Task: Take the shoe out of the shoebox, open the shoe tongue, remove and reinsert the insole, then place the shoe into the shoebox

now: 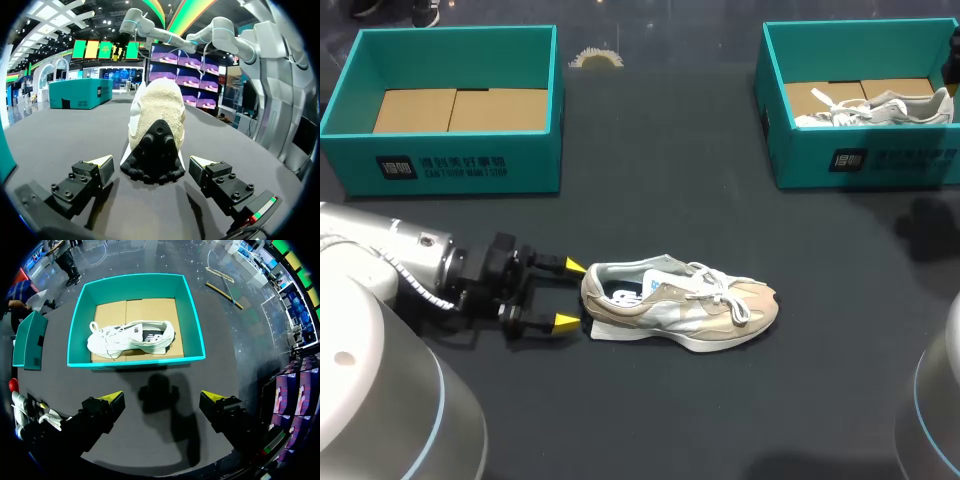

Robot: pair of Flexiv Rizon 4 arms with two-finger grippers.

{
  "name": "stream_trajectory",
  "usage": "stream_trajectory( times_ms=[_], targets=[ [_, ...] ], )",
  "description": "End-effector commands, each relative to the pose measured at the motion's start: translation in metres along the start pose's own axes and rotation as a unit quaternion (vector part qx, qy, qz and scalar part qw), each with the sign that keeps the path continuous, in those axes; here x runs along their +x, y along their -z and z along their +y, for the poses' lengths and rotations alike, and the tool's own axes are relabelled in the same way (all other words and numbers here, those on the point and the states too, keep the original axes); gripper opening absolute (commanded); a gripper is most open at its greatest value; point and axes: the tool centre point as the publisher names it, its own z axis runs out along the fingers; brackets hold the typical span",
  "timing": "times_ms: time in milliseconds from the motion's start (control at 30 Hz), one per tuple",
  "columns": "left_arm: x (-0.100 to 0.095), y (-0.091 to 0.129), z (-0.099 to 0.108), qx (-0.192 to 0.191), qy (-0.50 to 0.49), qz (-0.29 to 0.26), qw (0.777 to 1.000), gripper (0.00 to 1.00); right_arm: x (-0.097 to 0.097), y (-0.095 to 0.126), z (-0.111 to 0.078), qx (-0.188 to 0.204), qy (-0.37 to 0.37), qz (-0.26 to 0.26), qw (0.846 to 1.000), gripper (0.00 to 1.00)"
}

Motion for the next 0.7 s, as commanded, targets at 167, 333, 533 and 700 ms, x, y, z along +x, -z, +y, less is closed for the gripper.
stream_trajectory(
  times_ms=[167,333,533,700],
  targets=[
    [0.0,-0.012,-0.004,-0.001,0.001,0.002,1.0,1.0,0.001,0.0,0.001,0.001,-0.001,-0.001,1.0,1.0],
    [0.002,-0.015,-0.007,-0.008,-0.002,0.002,1.0,1.0,0.001,0.0,0.001,0.001,-0.001,-0.001,1.0,1.0],
    [0.002,-0.02,-0.006,-0.01,0.001,0.002,1.0,1.0,0.001,0.0,0.001,0.001,-0.001,-0.001,1.0,1.0],
    [0.003,-0.027,-0.005,-0.008,0.005,0.006,1.0,1.0,0.001,0.0,0.001,0.001,-0.001,-0.001,1.0,1.0]
  ],
)
